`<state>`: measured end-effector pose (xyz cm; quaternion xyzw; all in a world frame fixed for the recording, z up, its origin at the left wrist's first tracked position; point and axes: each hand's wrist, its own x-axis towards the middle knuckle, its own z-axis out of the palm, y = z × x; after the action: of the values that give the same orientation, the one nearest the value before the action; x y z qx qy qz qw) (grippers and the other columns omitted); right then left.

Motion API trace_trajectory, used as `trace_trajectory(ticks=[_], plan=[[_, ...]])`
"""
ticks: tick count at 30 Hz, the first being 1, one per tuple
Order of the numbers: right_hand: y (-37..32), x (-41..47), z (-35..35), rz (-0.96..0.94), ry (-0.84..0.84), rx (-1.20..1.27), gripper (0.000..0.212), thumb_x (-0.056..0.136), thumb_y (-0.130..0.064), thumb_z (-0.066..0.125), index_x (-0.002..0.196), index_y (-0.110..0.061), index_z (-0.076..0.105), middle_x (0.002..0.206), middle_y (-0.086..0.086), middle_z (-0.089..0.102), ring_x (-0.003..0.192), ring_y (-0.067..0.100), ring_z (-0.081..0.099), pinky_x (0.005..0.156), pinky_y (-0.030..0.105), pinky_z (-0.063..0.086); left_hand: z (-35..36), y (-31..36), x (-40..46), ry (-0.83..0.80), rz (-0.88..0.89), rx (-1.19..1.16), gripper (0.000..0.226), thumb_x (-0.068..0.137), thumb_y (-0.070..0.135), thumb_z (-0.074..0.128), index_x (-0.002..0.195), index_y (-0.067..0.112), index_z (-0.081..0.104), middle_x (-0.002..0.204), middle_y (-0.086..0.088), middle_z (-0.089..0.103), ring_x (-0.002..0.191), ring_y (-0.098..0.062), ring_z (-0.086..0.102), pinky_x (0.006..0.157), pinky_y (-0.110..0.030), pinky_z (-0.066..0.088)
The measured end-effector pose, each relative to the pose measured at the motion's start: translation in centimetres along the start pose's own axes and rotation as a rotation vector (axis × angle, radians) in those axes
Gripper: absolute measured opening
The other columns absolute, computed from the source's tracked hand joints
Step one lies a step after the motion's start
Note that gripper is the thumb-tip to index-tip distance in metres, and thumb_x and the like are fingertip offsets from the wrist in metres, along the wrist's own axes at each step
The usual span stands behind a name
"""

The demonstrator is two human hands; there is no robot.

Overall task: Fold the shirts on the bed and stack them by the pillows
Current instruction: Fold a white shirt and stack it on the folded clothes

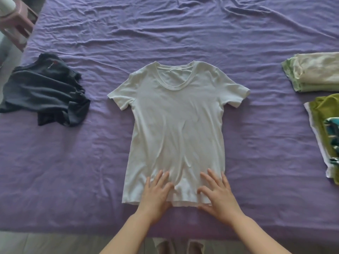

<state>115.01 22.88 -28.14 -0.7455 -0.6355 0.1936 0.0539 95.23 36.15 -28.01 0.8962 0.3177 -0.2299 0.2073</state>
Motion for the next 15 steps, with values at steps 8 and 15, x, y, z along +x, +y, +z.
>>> trace_trajectory(ticks=[8, 15], plan=[[-0.4, 0.1, 0.1, 0.045, 0.057, 0.133, 0.016, 0.063, -0.025, 0.085, 0.068, -0.028, 0.071, 0.124, 0.011, 0.062, 0.122, 0.04, 0.05, 0.099, 0.061, 0.031, -0.6, -1.6, -1.0, 0.206, 0.112, -0.211, 0.01, 0.083, 0.018, 0.067, 0.091, 0.012, 0.071, 0.142, -0.007, 0.046, 0.14, -0.026, 0.029, 0.108, -0.038, 0.027], [-0.8, -2.5, -0.7, -0.002, 0.117, 0.075, 0.026, 0.051, -0.02, 0.092, 0.061, -0.026, 0.069, 0.109, 0.007, 0.069, 0.108, 0.038, 0.061, 0.084, 0.057, 0.05, -1.1, -1.5, -3.1, 0.28, 0.274, -0.059, 0.034, 0.036, 0.022, 0.094, 0.052, 0.026, 0.063, 0.085, 0.007, 0.071, 0.09, -0.026, 0.07, 0.071, -0.032, 0.055]])
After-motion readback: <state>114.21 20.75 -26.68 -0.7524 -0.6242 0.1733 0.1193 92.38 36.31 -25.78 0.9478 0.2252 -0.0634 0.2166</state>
